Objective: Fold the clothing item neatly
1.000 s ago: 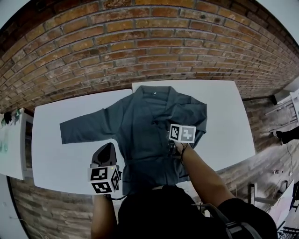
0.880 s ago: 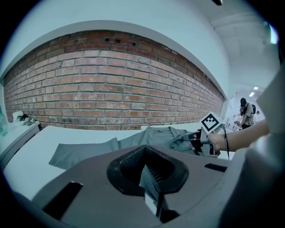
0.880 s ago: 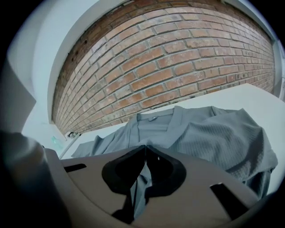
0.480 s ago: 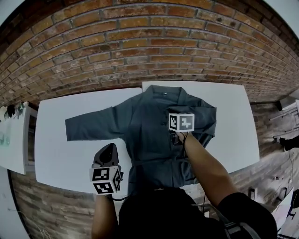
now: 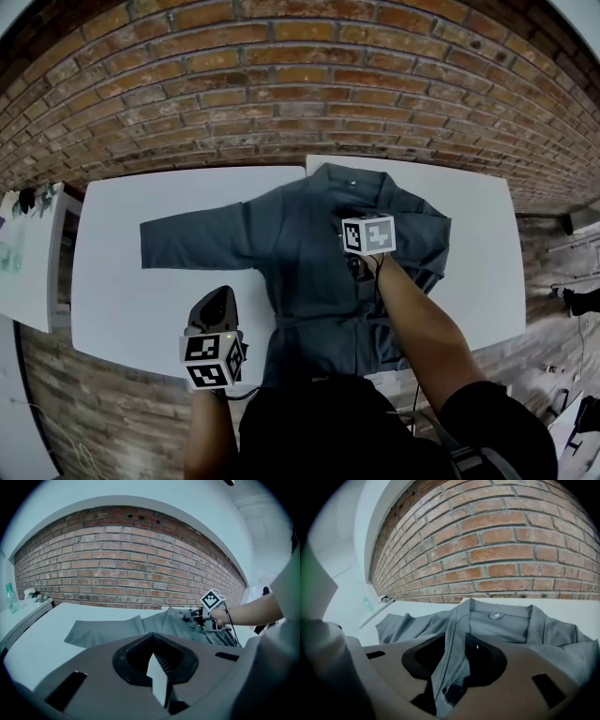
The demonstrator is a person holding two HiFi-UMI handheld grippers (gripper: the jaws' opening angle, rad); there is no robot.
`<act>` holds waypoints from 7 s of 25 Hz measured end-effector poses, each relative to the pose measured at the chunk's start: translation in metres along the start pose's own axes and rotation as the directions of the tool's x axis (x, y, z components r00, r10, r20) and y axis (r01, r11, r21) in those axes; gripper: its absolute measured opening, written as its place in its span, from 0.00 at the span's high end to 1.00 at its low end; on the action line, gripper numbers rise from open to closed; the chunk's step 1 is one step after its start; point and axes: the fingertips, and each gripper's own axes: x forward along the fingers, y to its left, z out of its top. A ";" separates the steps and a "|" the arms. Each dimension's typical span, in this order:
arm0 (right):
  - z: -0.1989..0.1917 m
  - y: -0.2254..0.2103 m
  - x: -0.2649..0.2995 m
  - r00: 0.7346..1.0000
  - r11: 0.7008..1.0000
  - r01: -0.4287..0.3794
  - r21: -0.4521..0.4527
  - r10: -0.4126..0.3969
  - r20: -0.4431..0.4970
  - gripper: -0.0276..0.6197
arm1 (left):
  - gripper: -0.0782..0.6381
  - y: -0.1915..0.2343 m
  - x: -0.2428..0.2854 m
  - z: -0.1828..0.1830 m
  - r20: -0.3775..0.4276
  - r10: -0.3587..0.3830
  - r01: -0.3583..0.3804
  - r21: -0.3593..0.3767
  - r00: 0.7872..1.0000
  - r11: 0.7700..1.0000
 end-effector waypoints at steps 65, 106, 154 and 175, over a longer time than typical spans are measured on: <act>-0.008 0.189 -0.169 0.948 0.883 0.069 -0.464 0.087 0.306 0.95 | 0.79 0.310 0.075 -0.083 -0.368 0.309 -0.371 -0.110 0.877 0.922; -0.087 0.058 -0.315 0.907 0.919 0.301 -0.254 -0.194 0.373 0.95 | 0.83 -0.102 0.107 0.155 0.044 -0.170 0.140 0.388 0.985 0.911; -0.086 -0.006 -0.302 0.938 0.982 0.163 -0.095 -0.124 0.324 0.95 | 0.61 -0.197 0.181 -0.031 -0.373 -0.206 0.383 0.500 0.905 0.777; -0.107 -0.041 -0.321 0.939 0.981 0.193 -0.006 -0.183 0.293 0.95 | 0.85 -0.240 0.239 0.050 -0.228 -0.187 0.288 0.581 0.955 0.761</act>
